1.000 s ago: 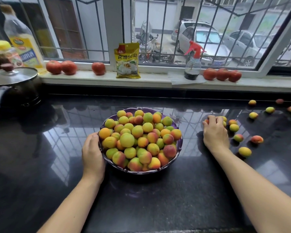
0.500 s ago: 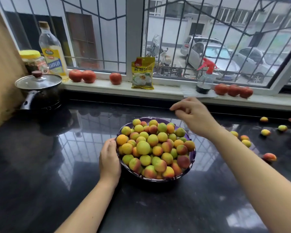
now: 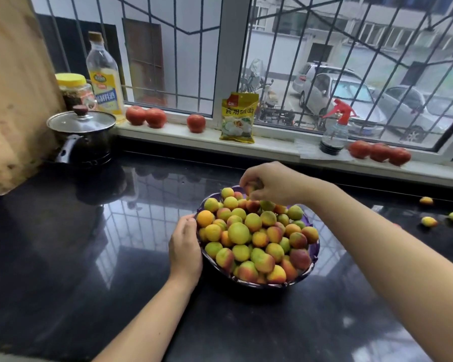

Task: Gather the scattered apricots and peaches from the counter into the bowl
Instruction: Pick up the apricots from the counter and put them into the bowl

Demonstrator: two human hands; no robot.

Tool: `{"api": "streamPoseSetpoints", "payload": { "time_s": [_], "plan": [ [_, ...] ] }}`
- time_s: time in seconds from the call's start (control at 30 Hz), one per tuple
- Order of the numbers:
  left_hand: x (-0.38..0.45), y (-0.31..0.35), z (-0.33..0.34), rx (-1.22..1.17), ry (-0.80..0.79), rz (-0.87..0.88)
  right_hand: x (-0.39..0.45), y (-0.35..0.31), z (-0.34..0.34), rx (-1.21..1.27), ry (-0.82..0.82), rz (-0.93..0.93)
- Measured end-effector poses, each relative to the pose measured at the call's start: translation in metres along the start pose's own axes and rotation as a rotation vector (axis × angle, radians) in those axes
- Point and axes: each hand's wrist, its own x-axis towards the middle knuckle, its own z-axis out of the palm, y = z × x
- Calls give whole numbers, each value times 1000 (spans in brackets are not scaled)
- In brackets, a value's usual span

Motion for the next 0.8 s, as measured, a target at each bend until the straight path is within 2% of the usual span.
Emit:
{"api": "streamPoseSetpoints", "payload": {
  "time_s": [0.13,0.4,0.47,0.53,0.63,0.7,0.73,0.8],
  "plan": [
    [1,-1,0,25,2,4,1,-6,7,-107,-132,-49],
    [-1,2,0,44,-9,14,3,-9,12,-155,-132,-15],
    [0,1,-1,43,-16,15,-1,-7,12,-61,-111,14],
    [0,0,-2,45,-19,9,-14,1,14,145,43,66],
    [1,1,-2,38,-29,-9,-47,26,30,387,474,190],
    [1,-1,-2,43,-24,-13,-76,45,54,449,694,338],
    [2,-2,-4,47,-15,-8,-89,55,68,449,754,421],
    [3,-4,-2,57,0,3,-117,80,96,407,773,612]
  ]
}}
